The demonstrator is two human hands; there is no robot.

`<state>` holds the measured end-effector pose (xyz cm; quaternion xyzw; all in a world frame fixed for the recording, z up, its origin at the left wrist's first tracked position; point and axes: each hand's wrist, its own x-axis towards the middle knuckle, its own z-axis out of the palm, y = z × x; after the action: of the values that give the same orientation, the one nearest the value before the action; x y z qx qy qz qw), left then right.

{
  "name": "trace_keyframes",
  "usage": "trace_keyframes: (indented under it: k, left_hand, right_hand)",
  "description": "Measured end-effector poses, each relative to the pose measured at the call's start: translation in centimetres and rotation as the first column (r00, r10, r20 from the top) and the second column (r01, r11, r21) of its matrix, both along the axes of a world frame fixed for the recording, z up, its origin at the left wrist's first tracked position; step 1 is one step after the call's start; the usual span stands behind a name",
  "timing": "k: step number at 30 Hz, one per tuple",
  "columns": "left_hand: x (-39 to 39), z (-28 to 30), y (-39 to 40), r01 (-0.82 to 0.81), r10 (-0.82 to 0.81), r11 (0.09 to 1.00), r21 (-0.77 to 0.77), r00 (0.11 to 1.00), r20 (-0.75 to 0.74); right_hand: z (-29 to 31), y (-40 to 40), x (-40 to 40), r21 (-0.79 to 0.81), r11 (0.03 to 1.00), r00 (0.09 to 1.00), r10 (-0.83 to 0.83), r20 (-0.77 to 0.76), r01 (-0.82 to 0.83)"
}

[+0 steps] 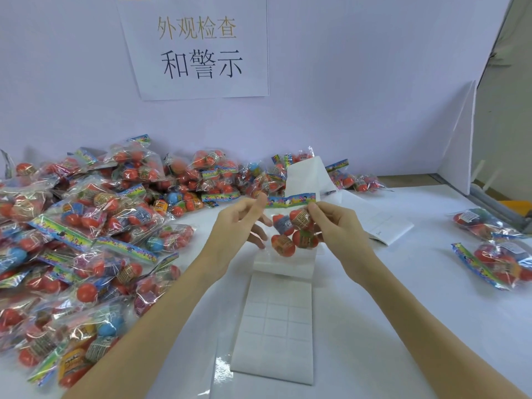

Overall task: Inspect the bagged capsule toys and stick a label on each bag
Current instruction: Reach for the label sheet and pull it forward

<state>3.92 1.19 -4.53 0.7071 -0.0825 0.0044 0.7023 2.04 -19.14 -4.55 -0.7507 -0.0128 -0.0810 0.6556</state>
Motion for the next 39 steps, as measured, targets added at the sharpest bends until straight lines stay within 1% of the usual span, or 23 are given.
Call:
trace_keyframes:
  k: [1,2,3,5,7,9,12,14,17,20,25,27,30,31,32,33,35,37,39]
  left_hand:
    - [0.0,-0.2,-0.3,0.002,-0.002,0.999,0.037,1.0,0.001]
    - [0.0,-0.4,-0.4,-0.016,0.014,0.997,0.07,1.0,0.023]
    - [0.0,-0.6,-0.5,-0.05,0.045,0.995,0.085,0.997,0.056]
    - [0.1,-0.8,-0.3,-0.11,0.103,0.993,0.054,0.989,0.11]
    - [0.2,-0.7,-0.1,-0.151,0.147,0.988,0.015,0.98,0.135]
    - [0.4,-0.5,0.1,-0.216,0.216,0.976,-0.014,0.969,0.118]
    - [0.9,-0.5,1.0,-0.336,0.344,0.933,-0.127,0.938,0.042]
    - [1.2,-0.4,1.9,-0.378,0.385,0.917,-0.128,0.922,0.037]
    - [1.1,-0.3,2.2,-0.349,0.356,0.928,-0.132,0.934,0.036]
    - [0.8,-0.3,1.4,-0.275,0.282,0.953,-0.128,0.958,0.042]
    - [0.2,0.1,0.4,-0.18,0.19,0.976,-0.123,0.979,0.073]
    - [0.0,0.2,0.3,-0.186,0.198,0.969,-0.161,0.979,0.058]
    - [-0.4,0.1,-0.3,-0.193,0.198,0.944,-0.269,0.98,-0.007]
    - [-0.5,0.0,-0.5,-0.197,0.2,0.939,-0.283,0.98,-0.019]
    - [-0.6,-0.2,-0.7,-0.217,0.222,0.942,-0.255,0.975,-0.011]
    - [-0.5,-0.3,-0.7,-0.255,0.263,0.948,-0.192,0.965,0.016]
    - [-0.5,-0.3,-0.8,-0.297,0.303,0.952,-0.075,0.948,0.1]
    - [-0.6,-0.3,-1.0,-0.208,0.209,0.978,-0.027,0.963,0.169]
    - [-0.9,-0.5,-1.3,-0.096,0.099,0.995,-0.022,0.977,0.19]
  right_hand:
    - [-0.1,0.1,-0.1,-0.053,0.999,1.0,0.001,0.017,0.0]
    - [-0.1,0.2,-0.1,-0.073,0.997,1.0,0.021,0.022,-0.019]
    - [-0.1,0.3,-0.2,-0.051,0.997,0.998,0.064,0.01,-0.063]
    - [0.1,0.3,-0.4,0.047,0.982,0.981,0.187,-0.046,-0.185]
    - [0.2,0.4,-0.5,0.063,0.966,0.964,0.256,-0.077,-0.251]
    - [0.1,0.5,-0.5,0.059,0.966,0.964,0.257,-0.067,-0.253]
    - [0.0,0.1,-0.5,0.088,0.974,0.977,0.213,-0.015,-0.211]
    - [0.2,-0.3,-0.4,0.112,0.979,0.985,0.171,-0.002,-0.17]
    - [0.5,-0.1,-0.4,0.166,0.97,0.981,0.189,-0.045,-0.179]
    - [0.4,0.6,-0.7,0.125,0.963,0.963,0.252,-0.095,-0.24]
    - [-0.1,0.6,-0.5,0.151,0.96,0.967,0.246,-0.062,-0.234]
    - [0.0,0.6,-0.4,0.156,0.962,0.971,0.233,-0.055,-0.223]
    - [-0.2,0.8,-0.3,0.171,0.967,0.979,0.198,-0.037,-0.189]
    - [-0.2,0.9,-0.3,0.165,0.972,0.984,0.176,-0.026,-0.169]
    - [-0.2,0.9,-0.3,0.151,0.978,0.989,0.146,-0.012,-0.143]
    - [-0.1,0.8,-0.3,0.132,0.985,0.994,0.111,0.005,-0.111]
    - [0.0,0.6,-0.3,0.117,0.991,0.997,0.07,0.019,-0.072]
    - [0.1,0.4,-0.4,0.162,0.983,0.996,0.086,-0.006,-0.084]
    - [0.1,0.5,-0.4,0.183,0.978,0.994,0.109,-0.029,-0.102]
